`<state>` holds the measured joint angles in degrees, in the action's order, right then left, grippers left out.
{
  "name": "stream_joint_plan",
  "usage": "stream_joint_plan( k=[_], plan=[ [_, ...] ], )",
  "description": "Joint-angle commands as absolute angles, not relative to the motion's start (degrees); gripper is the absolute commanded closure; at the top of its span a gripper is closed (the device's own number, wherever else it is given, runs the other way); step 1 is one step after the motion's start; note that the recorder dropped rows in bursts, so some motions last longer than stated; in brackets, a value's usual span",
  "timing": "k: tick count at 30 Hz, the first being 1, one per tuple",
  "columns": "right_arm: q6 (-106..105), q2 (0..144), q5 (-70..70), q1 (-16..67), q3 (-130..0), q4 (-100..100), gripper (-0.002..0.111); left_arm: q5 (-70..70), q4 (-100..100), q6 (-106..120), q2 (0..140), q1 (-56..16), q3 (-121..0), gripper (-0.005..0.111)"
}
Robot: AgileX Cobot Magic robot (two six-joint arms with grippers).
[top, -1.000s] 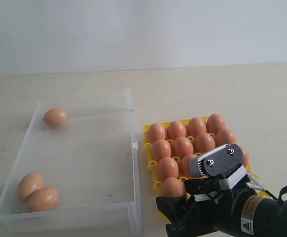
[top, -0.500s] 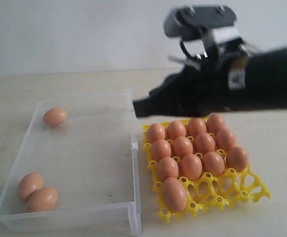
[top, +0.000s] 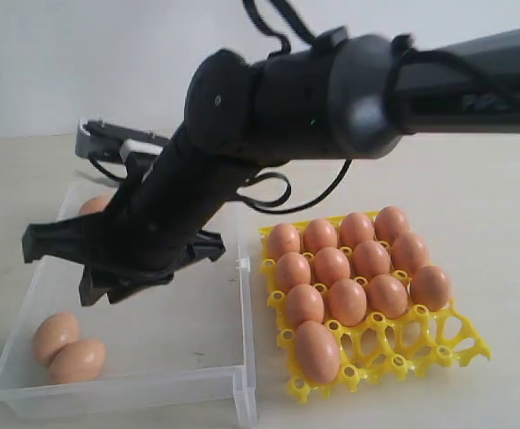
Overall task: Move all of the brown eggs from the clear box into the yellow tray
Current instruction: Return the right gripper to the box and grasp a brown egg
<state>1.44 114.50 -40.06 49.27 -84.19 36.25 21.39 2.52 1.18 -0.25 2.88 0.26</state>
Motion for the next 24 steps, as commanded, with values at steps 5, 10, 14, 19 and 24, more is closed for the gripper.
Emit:
stream_joint_plan(
  k=[5,10,14,19,24],
  plan=[
    [6.53,120.07,-39.63,49.32,-85.09,44.34,0.041,21.12,2.69,1.27,0.00,3.02,0.00,0.107],
    [8.18,122.13,-39.03,49.74,-85.09,47.14,0.042,21.12,2.69,1.39,0.00,3.02,0.00,0.107],
    [7.95,124.95,-36.36,51.00,-85.66,49.15,0.042,21.12,2.69,1.39,0.00,3.02,0.00,0.107],
    [7.69,127.97,-36.38,51.24,-89.36,48.92,0.042,21.12,2.69,1.24,0.00,3.02,0.00,0.107],
    [7.69,130.18,-37.89,51.24,-91.41,47.59,0.052,21.12,2.69,1.37,0.00,3.02,0.00,0.107]
  ],
)
